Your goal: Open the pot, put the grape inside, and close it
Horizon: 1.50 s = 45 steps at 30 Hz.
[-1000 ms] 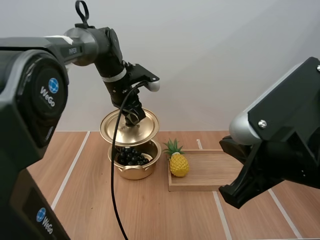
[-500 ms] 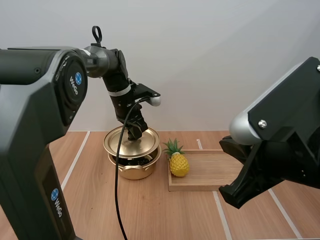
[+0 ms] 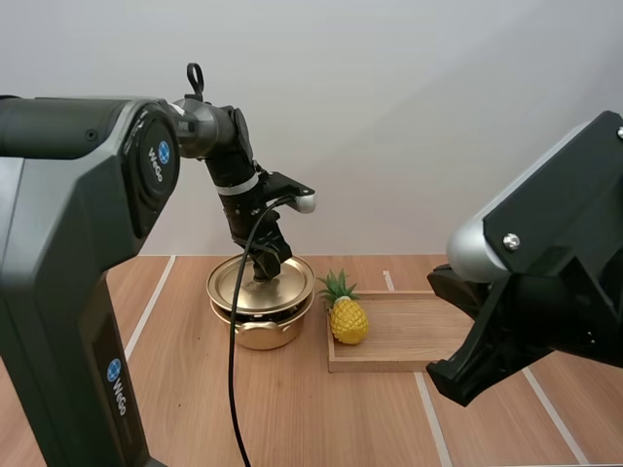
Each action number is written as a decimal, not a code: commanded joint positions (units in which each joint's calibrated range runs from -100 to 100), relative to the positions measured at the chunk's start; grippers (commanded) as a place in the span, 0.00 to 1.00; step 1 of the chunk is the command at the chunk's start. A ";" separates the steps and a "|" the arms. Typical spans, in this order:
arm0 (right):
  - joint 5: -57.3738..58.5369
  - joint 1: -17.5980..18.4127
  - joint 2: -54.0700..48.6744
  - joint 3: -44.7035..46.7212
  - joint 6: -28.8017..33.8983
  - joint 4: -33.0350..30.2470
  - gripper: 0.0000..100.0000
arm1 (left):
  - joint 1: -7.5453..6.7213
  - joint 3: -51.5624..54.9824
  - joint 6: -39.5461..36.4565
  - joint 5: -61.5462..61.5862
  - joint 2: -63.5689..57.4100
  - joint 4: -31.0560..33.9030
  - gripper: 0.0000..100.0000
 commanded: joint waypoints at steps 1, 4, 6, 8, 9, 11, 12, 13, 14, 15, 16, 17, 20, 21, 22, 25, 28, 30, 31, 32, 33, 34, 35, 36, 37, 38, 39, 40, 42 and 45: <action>0.00 -0.16 -0.43 0.06 0.07 0.05 0.00 | -0.23 0.15 0.15 0.00 0.08 -1.25 0.00; 0.00 -0.16 -0.43 0.06 0.07 0.05 0.00 | -0.23 0.15 0.37 0.00 0.81 -1.25 0.00; 0.00 -0.16 -0.43 0.06 0.07 0.05 0.00 | -0.23 0.15 0.45 0.00 1.65 -1.25 0.00; 0.00 -0.16 -0.43 0.06 0.07 0.05 0.00 | -0.23 0.15 0.45 0.00 2.10 -1.25 0.00; 0.00 -0.16 -0.43 0.06 0.07 0.05 0.00 | -0.23 0.15 0.45 0.00 2.46 -1.25 0.00; 0.00 -0.16 -0.43 0.06 0.07 0.05 0.00 | -0.23 0.15 0.45 0.00 2.89 -1.25 0.00; 0.00 -0.16 -0.43 0.06 0.07 0.05 0.00 | -0.23 0.15 0.47 0.00 3.03 -1.25 0.00; 0.00 -0.16 -0.43 0.06 0.07 0.05 0.00 | -0.23 0.15 0.56 0.00 3.19 -1.25 0.00; 0.00 -0.16 -0.43 0.06 0.07 0.05 0.00 | -0.23 0.15 0.56 0.00 3.19 -1.25 0.00; 0.00 -0.16 -0.43 0.06 0.07 0.05 0.00 | -0.23 0.15 0.56 0.00 3.19 -1.25 0.00; 0.00 -0.16 -0.43 0.06 0.07 0.05 0.00 | -0.23 0.15 0.56 0.00 3.19 -1.25 0.00; 0.00 -0.16 -0.43 0.06 0.07 0.05 0.00 | -0.23 0.15 0.56 0.00 3.19 -1.37 0.00; 0.00 -0.16 -0.43 0.06 0.07 0.05 0.00 | -0.23 0.15 0.86 0.00 3.19 -1.37 0.00; 0.00 -0.16 -0.43 0.06 0.07 0.05 0.00 | -0.23 0.15 0.86 0.00 3.19 -1.37 0.00; 0.00 -0.16 -0.43 0.06 0.07 0.05 0.00 | -0.23 0.15 0.86 0.00 3.19 -1.37 0.00; 0.00 -0.16 -0.43 0.06 0.07 0.05 0.00 | -0.23 0.15 0.86 0.00 3.19 -1.37 0.00; 0.00 -0.16 -0.43 0.06 0.07 0.05 0.00 | -0.23 0.15 0.86 -1.27 3.19 -1.58 0.00; 0.00 -0.16 -0.43 0.06 0.07 0.05 0.00 | -0.23 0.15 0.86 -1.26 3.19 -1.99 0.00; 0.00 -0.16 -0.43 0.06 0.07 0.05 0.00 | -0.23 0.15 0.86 -1.05 3.19 -2.13 0.00; 0.00 -0.16 -0.43 0.06 0.07 0.05 0.00 | -0.23 0.15 0.86 -0.89 3.19 -2.25 0.00; 0.00 -0.16 -0.43 0.06 0.07 0.05 0.00 | -0.23 0.15 0.86 -0.67 3.19 -2.24 0.00; 0.00 -0.16 -0.43 0.06 0.07 0.05 0.00 | -0.23 0.15 0.86 -0.47 3.19 -2.36 0.00; 0.00 -0.16 -0.43 0.06 0.07 0.05 0.00 | -0.23 0.15 0.86 0.00 3.19 -2.36 0.00; 0.00 -0.16 -0.43 0.06 0.07 0.05 0.00 | -0.23 0.15 0.86 0.00 3.19 -2.36 0.00; 0.00 -0.16 -0.43 0.06 0.07 0.05 0.00 | -0.23 0.15 0.86 0.00 3.19 -2.36 0.00; 0.00 -0.16 -0.43 0.06 0.07 0.05 0.00 | -0.23 0.15 0.86 0.00 3.19 -2.36 0.00; 0.00 -0.16 -0.43 0.06 0.07 0.05 0.00 | -0.23 0.15 0.86 0.00 3.06 -2.25 0.00; 0.00 -0.16 -0.43 0.06 0.07 0.05 0.00 | -0.23 0.15 0.86 0.00 2.92 -2.25 0.00; 0.00 -0.16 -0.43 0.06 0.07 0.05 0.00 | -0.23 0.15 0.86 0.00 2.50 -2.25 0.00; 0.00 -0.16 -0.43 0.06 0.07 0.05 0.00 | -0.23 0.15 0.86 0.00 2.18 -2.25 0.00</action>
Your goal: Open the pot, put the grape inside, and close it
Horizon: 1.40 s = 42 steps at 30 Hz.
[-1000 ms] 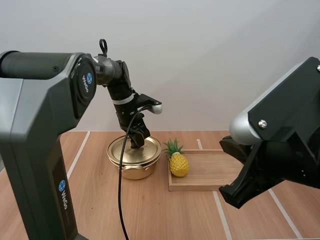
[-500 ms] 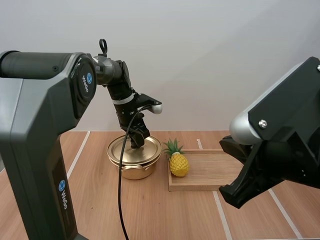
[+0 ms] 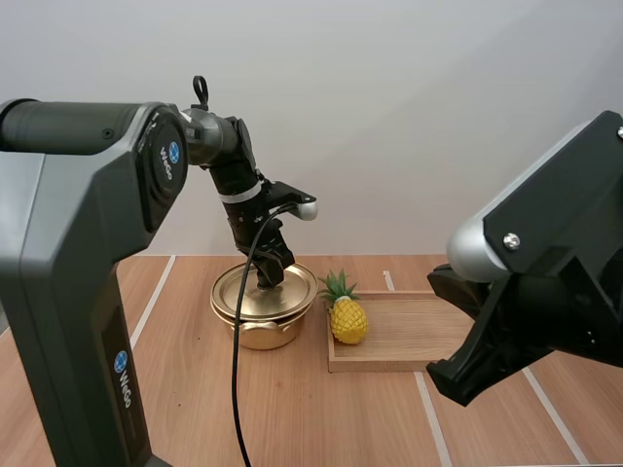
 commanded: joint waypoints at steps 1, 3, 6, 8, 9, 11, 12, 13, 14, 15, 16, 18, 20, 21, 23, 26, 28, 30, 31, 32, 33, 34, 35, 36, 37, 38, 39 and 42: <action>0.00 -0.16 -0.43 0.06 0.07 0.05 0.00 | -0.23 0.15 0.16 0.28 -0.89 -0.90 0.00; 0.00 -0.16 -0.43 0.06 0.07 0.05 0.00 | -0.23 0.15 0.16 -0.56 -0.89 -0.90 0.00; 0.00 -0.16 -0.43 0.06 0.07 0.05 0.00 | -0.23 0.15 0.16 -1.40 -0.89 -0.90 0.00; 0.00 -0.16 -0.43 0.06 0.07 0.05 0.00 | -0.23 0.15 0.16 -2.53 -0.89 -0.90 0.00; 0.00 -0.16 -0.43 0.06 0.07 0.05 0.00 | -0.23 0.15 0.25 -2.69 -0.89 -0.90 0.00; 0.00 -0.16 -0.43 0.06 0.07 0.05 0.00 | -0.23 0.15 0.27 -3.45 -0.89 -0.77 0.00; 0.00 -0.16 -0.43 0.06 0.07 0.05 0.00 | -0.23 0.15 0.37 -3.50 -0.89 -0.77 0.00; 0.00 -0.16 -0.43 0.06 0.07 0.05 0.00 | -0.30 0.15 0.51 -3.50 -0.89 -0.77 0.00; 0.00 -0.16 -0.43 0.06 0.07 0.05 0.00 | -0.30 0.15 0.51 -3.50 -0.89 -0.77 0.00; 0.00 -0.16 -0.43 0.06 0.07 0.05 0.00 | -0.30 0.15 0.60 -3.50 -0.89 -0.58 0.00; 0.00 -0.16 -0.43 0.06 0.07 0.05 0.00 | -0.30 0.15 0.60 -3.50 -0.89 -0.18 0.00; 0.00 -0.16 -0.43 0.06 0.07 0.05 0.00 | -0.30 0.15 0.60 -3.57 -0.89 0.87 0.00; 0.00 -0.16 -0.43 0.06 0.07 0.05 0.00 | -0.30 0.75 0.60 -4.27 -1.30 1.35 0.00; 0.00 -0.16 -0.43 0.06 0.07 0.05 0.00 | -0.45 1.58 0.60 -5.88 -1.95 1.61 0.00; 0.00 -0.16 -0.43 0.06 0.07 0.05 0.00 | -0.95 3.83 0.90 -10.12 -3.37 3.05 0.00; 0.00 -0.16 -0.43 0.06 0.07 0.03 0.00 | -1.50 6.51 0.90 -15.95 -5.36 4.45 0.00; 0.00 -0.16 -0.43 0.06 0.07 0.03 0.00 | -1.50 6.74 0.90 -14.75 -5.37 4.12 0.00; 0.00 -0.16 -0.43 0.06 0.07 0.03 0.00 | -1.50 6.74 0.90 -14.39 -5.26 4.12 0.00; 0.00 -0.16 -0.43 0.06 0.07 0.03 0.00 | -1.50 6.74 0.90 -14.18 -5.26 3.98 0.00; 0.00 -0.16 -0.43 0.06 0.07 0.03 0.00 | -1.50 6.74 0.90 -13.71 -5.26 3.36 0.00; 0.00 -0.16 -0.43 0.06 0.07 0.03 0.00 | -1.50 6.74 0.90 -13.18 -5.26 2.91 0.00; 0.00 -0.16 -0.43 0.06 0.07 0.03 0.00 | -1.50 6.74 0.90 -12.96 -5.26 2.92 0.00; 0.00 -0.16 -0.43 0.06 0.07 0.03 0.00 | -1.50 6.74 0.90 -12.58 -5.26 2.92 0.00; 0.00 -0.16 -0.43 0.06 0.07 0.03 0.00 | -1.50 6.74 0.90 -12.58 -5.26 2.92 0.00; 0.00 -0.16 -0.43 0.06 0.07 0.03 0.00 | -1.50 6.74 0.90 -12.58 -5.26 2.92 0.00; 0.00 -0.16 -0.43 0.06 0.07 0.03 0.00 | -1.50 6.74 0.90 -12.61 -5.13 2.92 0.00; 0.00 -0.16 -0.43 0.06 0.07 0.03 0.00 | -1.50 6.74 0.77 -12.61 -5.12 2.92 0.00; 0.00 -0.16 -0.43 0.06 0.07 0.03 0.00 | -1.50 7.98 0.77 -14.44 -4.96 2.47 0.00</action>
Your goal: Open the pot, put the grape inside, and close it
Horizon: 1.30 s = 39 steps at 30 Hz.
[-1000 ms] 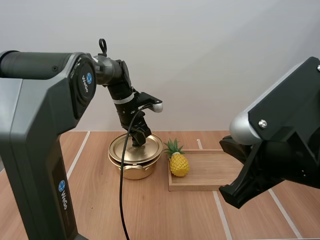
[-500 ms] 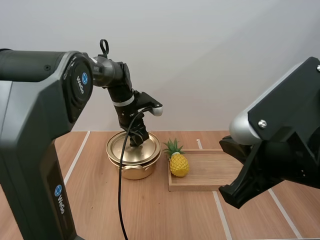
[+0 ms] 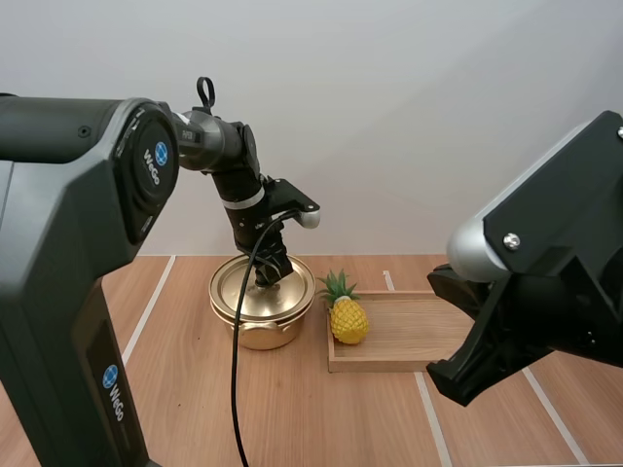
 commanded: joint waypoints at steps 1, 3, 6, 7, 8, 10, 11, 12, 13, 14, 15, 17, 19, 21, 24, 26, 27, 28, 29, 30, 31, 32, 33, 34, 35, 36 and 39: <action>0.00 -0.16 -0.43 0.06 0.07 0.03 0.00 | -0.14 1.57 0.22 -2.12 -0.28 -1.09 0.00; 0.00 -0.16 -0.43 0.06 0.07 0.03 0.00 | -0.14 2.89 0.21 -5.15 -0.28 -0.39 0.00; 0.00 -0.16 -0.43 0.06 0.07 0.03 0.00 | -0.14 3.33 0.21 -6.03 -0.28 -0.39 0.00; 0.00 -0.16 -0.43 0.06 0.07 0.03 0.00 | -0.14 3.33 0.21 -6.03 -0.28 -0.39 0.00; 0.00 -0.16 -0.43 0.06 0.07 0.03 0.00 | -0.14 3.33 0.21 -6.03 -0.28 -0.50 0.00; 0.00 -0.16 -0.43 0.06 0.07 0.03 0.00 | -0.14 3.33 0.21 -5.76 -0.28 -0.50 0.00; 0.00 -0.16 -0.43 0.06 0.07 0.03 0.00 | -0.14 3.33 0.21 -5.38 -0.28 -0.50 0.00; 0.00 -0.16 -0.43 0.06 0.07 0.03 0.00 | -0.14 3.33 0.21 -5.09 -0.28 -0.50 0.00; 0.00 -0.16 -0.43 0.06 0.07 0.03 0.00 | -0.14 3.33 0.21 -4.71 -0.28 -0.50 0.00; 0.00 -0.16 -0.43 0.06 0.07 0.03 0.00 | -0.14 3.33 0.21 -4.35 -0.28 -0.77 0.00; 0.00 -0.16 -0.43 0.06 0.07 0.03 0.00 | -0.14 3.33 0.21 -4.15 -0.40 -0.77 0.03; 0.00 -0.16 -0.43 0.06 0.07 0.03 0.00 | -0.14 3.17 0.21 -3.00 -0.52 -1.17 0.14; 0.00 -0.16 -0.43 0.06 0.07 0.03 0.00 | -0.14 2.57 0.21 -0.91 -0.90 -2.20 0.38; 0.00 -0.16 -0.43 0.06 0.07 0.03 0.00 | -0.14 1.83 0.48 0.35 -1.80 -3.31 0.74; 0.00 -0.16 -0.43 0.06 0.07 0.03 0.00 | -0.14 0.15 0.27 2.74 -3.39 -4.53 1.00; 0.00 -0.16 -0.43 0.06 0.07 0.03 0.00 | -0.14 -2.24 -0.42 5.66 -4.48 -4.53 1.00; 0.00 -0.16 -0.43 0.06 0.07 0.03 0.00 | -0.14 -3.80 -0.63 7.69 -5.03 -4.53 1.00; 0.00 -0.16 -0.43 0.06 0.07 0.03 0.00 | -0.14 -5.55 -1.54 9.85 -5.84 -4.53 1.00; 0.00 -0.16 -0.43 0.06 0.07 0.03 0.00 | -0.14 -7.43 -2.18 12.07 -6.80 -4.53 1.00; 0.00 -0.16 -0.43 0.06 0.07 0.03 0.00 | -0.14 -9.05 -2.69 13.97 -7.88 -4.53 1.00; 0.00 -0.16 -0.43 0.06 0.07 0.03 0.00 | -0.14 -11.15 -2.85 13.97 -9.10 -4.64 1.00; 0.00 -0.16 -0.43 0.06 0.07 0.03 0.00 | -0.14 -13.29 -3.39 13.97 -10.43 -4.77 1.00; 0.00 -0.16 -0.43 0.06 0.07 0.03 0.00 | -0.14 -15.08 -4.17 13.97 -11.54 -5.01 1.00; 0.00 -0.16 -0.43 0.06 0.07 0.03 0.00 | -0.14 -17.23 -4.84 13.97 -12.92 -5.10 1.00; 0.00 -0.16 -0.43 0.06 0.07 0.03 0.00 | -0.14 -19.42 -5.47 13.97 -14.34 -5.23 1.00; 0.00 -0.16 -0.43 0.06 0.07 0.03 0.00 | -0.14 -21.15 -6.12 13.97 -15.44 -5.35 1.00; 0.00 -0.16 -0.43 0.06 0.07 0.03 0.00 | -0.14 -26.87 -7.98 13.97 -19.70 -5.35 1.00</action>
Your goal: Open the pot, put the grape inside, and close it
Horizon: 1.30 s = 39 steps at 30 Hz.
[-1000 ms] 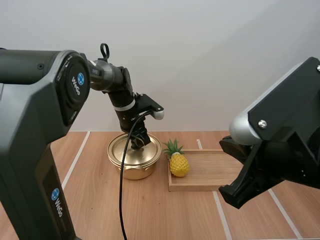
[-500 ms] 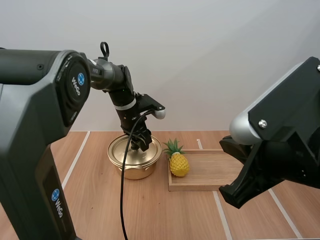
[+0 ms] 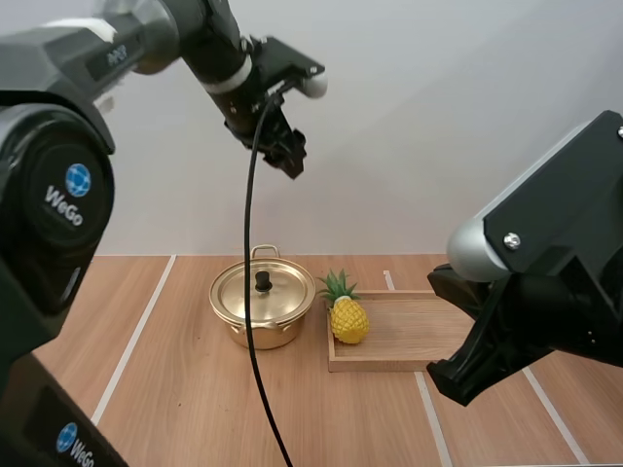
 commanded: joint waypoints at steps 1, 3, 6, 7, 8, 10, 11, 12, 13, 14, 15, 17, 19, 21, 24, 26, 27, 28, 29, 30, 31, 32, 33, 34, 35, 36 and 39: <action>0.00 -0.16 -0.43 -0.07 0.17 0.03 0.00 | -0.14 -4.93 -2.83 0.84 -4.80 -0.85 1.00; 0.00 -0.16 -0.43 -0.23 0.41 0.03 0.00 | -0.14 -7.10 -3.80 0.84 -7.46 -0.26 1.00; 0.00 -0.16 -0.43 -0.23 1.48 0.03 0.00 | -0.14 -9.70 -5.63 0.84 -11.34 0.75 1.00; 0.00 -0.16 -0.43 -0.23 1.48 0.03 0.00 | -0.14 -10.23 -6.05 0.84 -12.76 1.10 1.00; 0.00 -0.16 -0.43 -0.23 1.61 -0.15 0.00 | -0.14 -10.73 -6.79 0.84 -14.11 1.50 1.00; 0.00 -0.16 -0.43 -0.23 1.61 -0.43 0.00 | -0.14 -10.74 -7.99 0.84 -16.77 2.44 1.00; 0.00 -0.16 -0.43 -0.23 1.61 -0.55 0.00 | -0.14 -10.74 -8.68 0.84 -18.18 2.69 1.00; 0.00 -0.16 -0.43 -0.23 2.06 -0.52 0.00 | -0.14 -10.74 -9.60 0.84 -19.57 3.10 1.00; 0.00 -0.16 -0.43 -0.23 2.79 -0.52 0.00 | -0.14 -10.74 -10.41 0.84 -20.95 3.43 1.00; 0.00 -0.16 -0.43 -0.23 3.47 -0.52 0.00 | -0.14 -10.74 -11.16 0.84 -22.27 3.50 1.00; 0.00 -0.16 -0.43 -0.23 3.82 -0.52 0.00 | -0.14 -10.74 -11.78 0.84 -23.32 3.50 1.00; 0.00 -0.16 -0.43 -0.23 3.82 -0.52 0.00 | -0.14 -10.60 -13.25 0.84 -25.94 3.65 0.87; 0.00 -0.16 -0.43 -0.23 3.82 -0.52 0.00 | -0.14 -10.13 -13.73 0.84 -28.23 3.77 0.57; 0.00 -0.16 -0.43 -0.23 3.82 -0.52 0.00 | -0.14 -9.33 -14.02 0.84 -31.26 3.85 0.16; 0.00 -0.16 -0.43 -0.23 3.82 -0.52 0.00 | -0.14 -7.46 -14.41 0.84 -35.79 3.73 0.00; 0.00 -0.16 -0.43 -0.23 3.82 -0.52 0.00 | -0.14 -5.51 -15.35 0.84 -38.26 3.38 0.00; 0.00 -0.16 -0.43 -0.23 3.82 -0.52 0.00 | -0.14 -3.97 -15.55 0.84 -39.60 2.96 0.00; 0.00 -0.16 -0.43 -0.23 3.82 -0.52 0.00 | -0.14 -2.08 -15.53 0.84 -40.83 2.40 0.00; 0.00 -0.16 -0.43 -0.23 3.82 -0.52 0.00 | -0.14 -0.32 -15.53 0.84 -41.80 2.03 0.00; 0.00 -0.16 -0.43 -0.23 3.82 -0.52 0.00 | -0.14 2.04 -15.78 0.84 -42.96 1.80 0.00; 0.00 -0.16 -0.43 -0.23 3.92 -0.52 0.00 | -0.14 4.63 -15.99 0.84 -44.16 1.48 0.00; 0.00 -0.16 -0.43 -0.23 4.31 -0.41 0.00 | -0.14 7.40 -16.38 0.84 -45.43 0.86 0.00; 0.00 -0.16 -0.43 -0.23 5.04 -0.41 0.00 | -0.14 10.34 -17.29 0.84 -46.84 0.61 0.00; 0.00 -0.16 -0.43 -0.23 6.17 -0.52 0.00 | -0.14 12.77 -18.08 0.84 -48.06 0.47 0.00; 0.00 -0.16 -0.43 -0.23 7.49 -0.67 0.00 | -0.14 15.76 -18.62 0.84 -49.70 0.35 0.00; 0.00 -0.16 -0.43 -0.23 8.57 -0.85 0.00 | -0.14 18.11 -19.35 0.77 -51.10 0.30 0.00; -6.68 -0.16 -0.43 -0.23 13.81 -3.09 0.00 | -0.14 26.83 -22.03 -11.85 -56.90 0.20 0.00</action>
